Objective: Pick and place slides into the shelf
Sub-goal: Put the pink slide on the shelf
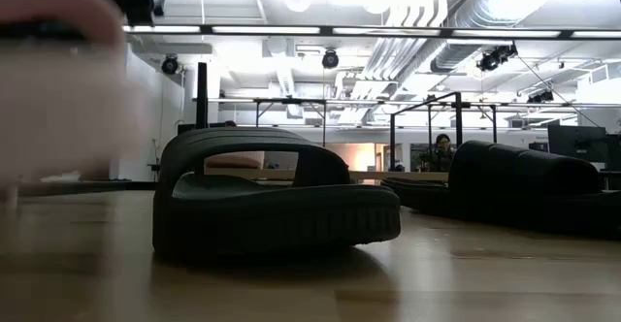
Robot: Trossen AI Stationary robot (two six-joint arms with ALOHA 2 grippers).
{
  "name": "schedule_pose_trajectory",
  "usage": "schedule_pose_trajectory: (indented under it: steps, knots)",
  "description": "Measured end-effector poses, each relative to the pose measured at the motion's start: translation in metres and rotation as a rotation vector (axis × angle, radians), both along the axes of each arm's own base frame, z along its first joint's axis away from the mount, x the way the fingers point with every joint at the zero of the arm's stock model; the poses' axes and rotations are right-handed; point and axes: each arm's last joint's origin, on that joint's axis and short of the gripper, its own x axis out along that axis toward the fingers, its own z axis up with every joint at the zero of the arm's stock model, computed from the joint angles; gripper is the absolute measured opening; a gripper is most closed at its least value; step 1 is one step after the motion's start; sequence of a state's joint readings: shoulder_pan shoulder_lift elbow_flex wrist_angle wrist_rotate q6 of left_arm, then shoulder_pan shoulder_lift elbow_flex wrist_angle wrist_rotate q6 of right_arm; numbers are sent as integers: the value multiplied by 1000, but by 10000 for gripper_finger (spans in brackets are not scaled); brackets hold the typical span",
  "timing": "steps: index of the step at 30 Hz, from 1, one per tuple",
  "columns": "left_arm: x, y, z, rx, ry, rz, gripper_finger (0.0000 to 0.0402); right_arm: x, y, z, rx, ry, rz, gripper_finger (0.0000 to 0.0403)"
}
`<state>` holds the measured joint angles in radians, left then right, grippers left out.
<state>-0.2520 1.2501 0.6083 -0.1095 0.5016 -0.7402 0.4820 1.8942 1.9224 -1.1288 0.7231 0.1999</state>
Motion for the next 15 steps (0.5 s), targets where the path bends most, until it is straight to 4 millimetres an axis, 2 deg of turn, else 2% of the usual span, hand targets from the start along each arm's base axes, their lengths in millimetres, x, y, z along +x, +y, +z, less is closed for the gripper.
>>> schedule_pose_trajectory:
  steps: [9,12,15]
  knots:
    - [-12,4,26,-33,-106,34,11,-8,30,7,-128,-84,103,229]
    - [-14,5,31,-43,-122,43,11,-6,37,3,-170,-93,119,229]
    - [-16,5,35,-55,-134,49,11,4,45,-9,-206,-78,150,229]
